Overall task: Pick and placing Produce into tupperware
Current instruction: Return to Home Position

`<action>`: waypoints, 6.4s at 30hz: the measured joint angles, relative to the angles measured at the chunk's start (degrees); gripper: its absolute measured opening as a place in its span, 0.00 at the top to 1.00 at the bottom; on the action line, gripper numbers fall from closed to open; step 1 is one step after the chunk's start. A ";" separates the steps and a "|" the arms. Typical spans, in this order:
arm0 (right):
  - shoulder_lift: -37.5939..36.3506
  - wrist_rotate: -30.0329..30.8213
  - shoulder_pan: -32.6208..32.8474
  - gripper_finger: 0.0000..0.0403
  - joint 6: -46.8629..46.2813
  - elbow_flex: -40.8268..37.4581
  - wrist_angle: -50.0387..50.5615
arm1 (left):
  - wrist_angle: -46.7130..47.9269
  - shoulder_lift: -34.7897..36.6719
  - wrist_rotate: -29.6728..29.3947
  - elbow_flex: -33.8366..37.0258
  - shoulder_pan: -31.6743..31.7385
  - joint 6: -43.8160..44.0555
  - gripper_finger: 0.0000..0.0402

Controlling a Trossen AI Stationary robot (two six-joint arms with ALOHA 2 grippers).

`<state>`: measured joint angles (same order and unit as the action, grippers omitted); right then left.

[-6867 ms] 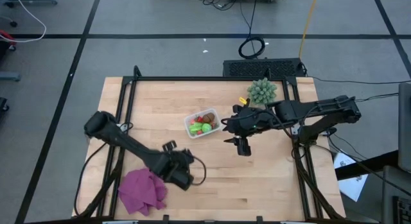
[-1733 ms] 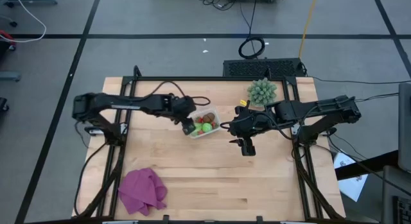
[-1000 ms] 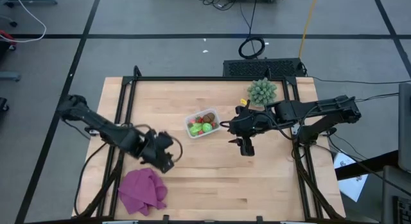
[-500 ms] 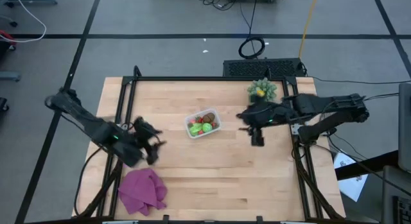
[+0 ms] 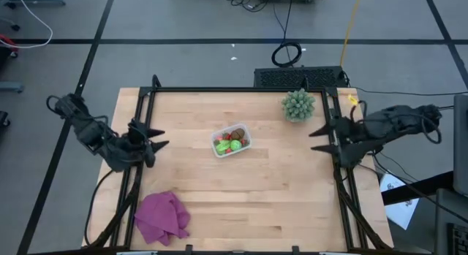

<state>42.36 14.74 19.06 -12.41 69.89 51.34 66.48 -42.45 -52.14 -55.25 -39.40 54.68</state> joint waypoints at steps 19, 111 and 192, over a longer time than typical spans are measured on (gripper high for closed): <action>-13.96 -0.99 -6.47 0.52 4.60 -38.94 -36.76 | -48.01 3.27 0.00 31.23 6.28 -19.10 0.47; -40.67 -25.03 -32.07 0.52 7.59 -69.03 -65.00 | -77.12 27.84 37.06 54.62 38.52 -42.86 0.47; -40.67 -25.33 -32.07 0.52 8.60 -69.09 -59.66 | -82.14 27.84 41.57 54.62 38.50 -34.91 0.47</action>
<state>1.69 -10.58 -13.02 -3.82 0.80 -8.32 -15.66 -14.61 -10.57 -0.62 -0.91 19.77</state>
